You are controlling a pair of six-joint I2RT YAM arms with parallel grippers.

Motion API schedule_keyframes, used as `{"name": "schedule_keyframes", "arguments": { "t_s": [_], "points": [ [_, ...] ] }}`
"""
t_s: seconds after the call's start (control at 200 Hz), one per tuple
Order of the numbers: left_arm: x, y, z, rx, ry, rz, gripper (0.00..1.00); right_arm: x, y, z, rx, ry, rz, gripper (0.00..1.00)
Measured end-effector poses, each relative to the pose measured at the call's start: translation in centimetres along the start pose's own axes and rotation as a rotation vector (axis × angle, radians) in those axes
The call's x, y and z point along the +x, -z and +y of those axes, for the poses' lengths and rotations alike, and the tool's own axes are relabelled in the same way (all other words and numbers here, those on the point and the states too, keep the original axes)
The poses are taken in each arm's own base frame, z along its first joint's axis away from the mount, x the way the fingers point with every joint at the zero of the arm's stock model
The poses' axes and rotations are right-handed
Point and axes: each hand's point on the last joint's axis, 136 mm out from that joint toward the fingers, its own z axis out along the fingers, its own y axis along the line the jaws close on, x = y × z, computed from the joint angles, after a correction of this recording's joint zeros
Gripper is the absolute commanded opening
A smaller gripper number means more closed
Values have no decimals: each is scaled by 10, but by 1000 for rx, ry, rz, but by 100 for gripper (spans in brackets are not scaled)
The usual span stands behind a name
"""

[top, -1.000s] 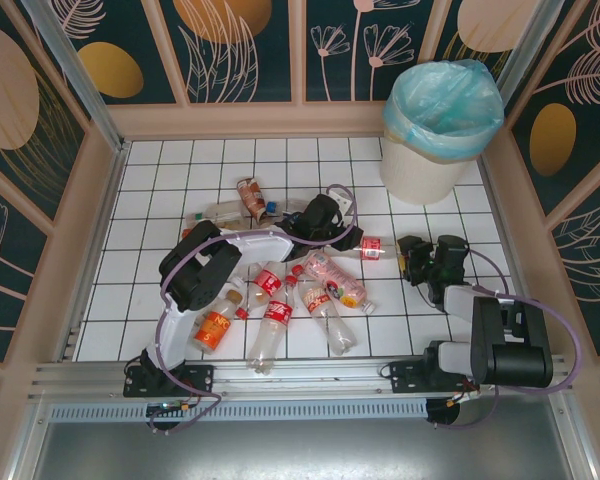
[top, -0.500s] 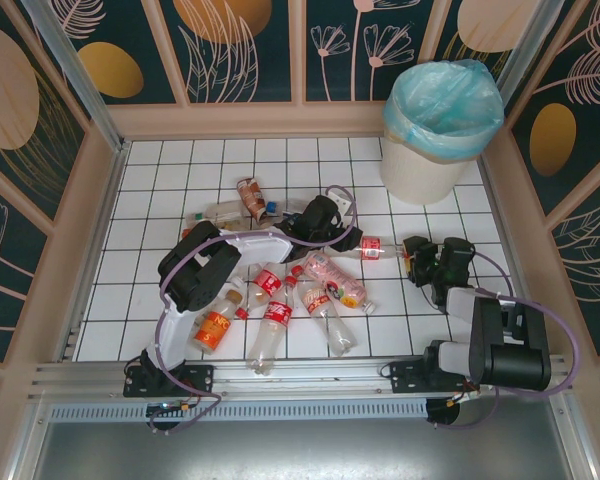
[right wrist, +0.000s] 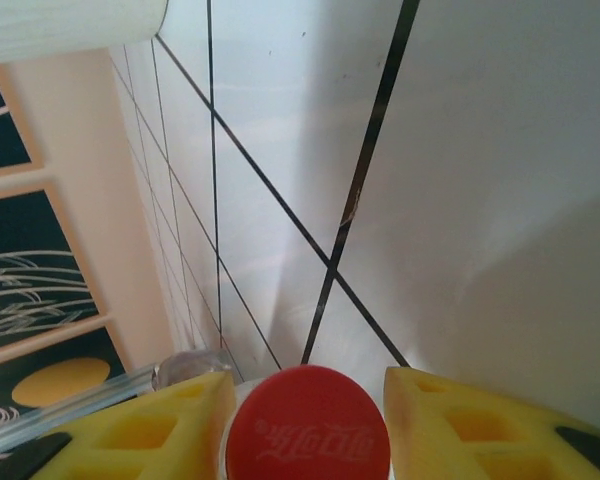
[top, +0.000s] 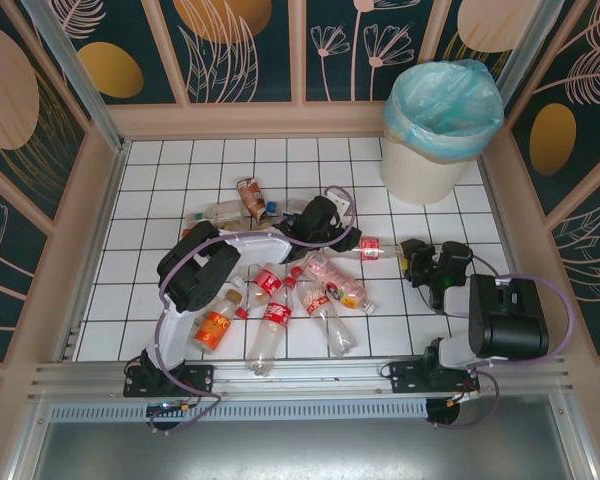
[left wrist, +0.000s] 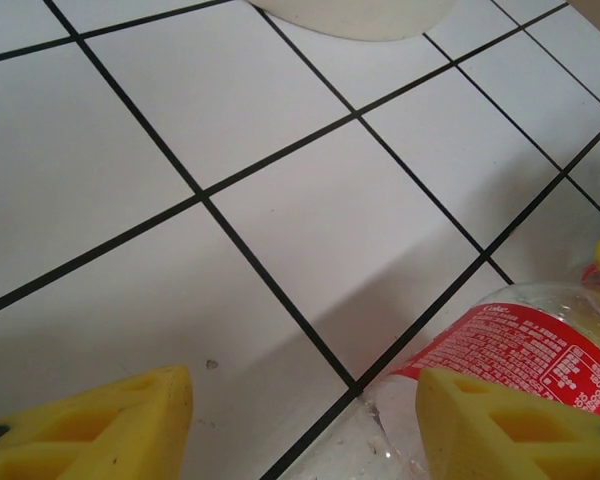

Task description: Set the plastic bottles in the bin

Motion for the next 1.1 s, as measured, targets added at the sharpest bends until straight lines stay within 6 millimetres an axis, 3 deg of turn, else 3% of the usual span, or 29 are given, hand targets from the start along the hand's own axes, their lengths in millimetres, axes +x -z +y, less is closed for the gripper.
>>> {"name": "schedule_keyframes", "arguments": {
  "t_s": [0.09, 0.42, 0.621, 0.726, 0.866, 1.096],
  "points": [
    [13, 1, 5, -9, 14, 28, 61, 2, -1, -2, -9, -5, 7, 37],
    [13, 3, 5, -11, 36, 26, 64, 0, -2, -1, -28, -9, 13, 19],
    [8, 4, 7, -32, 27, 19, 68, -2, 3, 2, -27, -5, -3, 11],
    [-2, 5, 8, -53, 5, 9, 70, -8, 10, 14, -36, 28, -42, 8],
    [-39, 18, 0, -72, -49, -55, 73, -23, 25, 51, -89, 118, -135, 6],
    [-140, 84, -25, -101, -154, -294, 74, -44, 65, 121, -172, 285, -323, 2]
  ]
}}
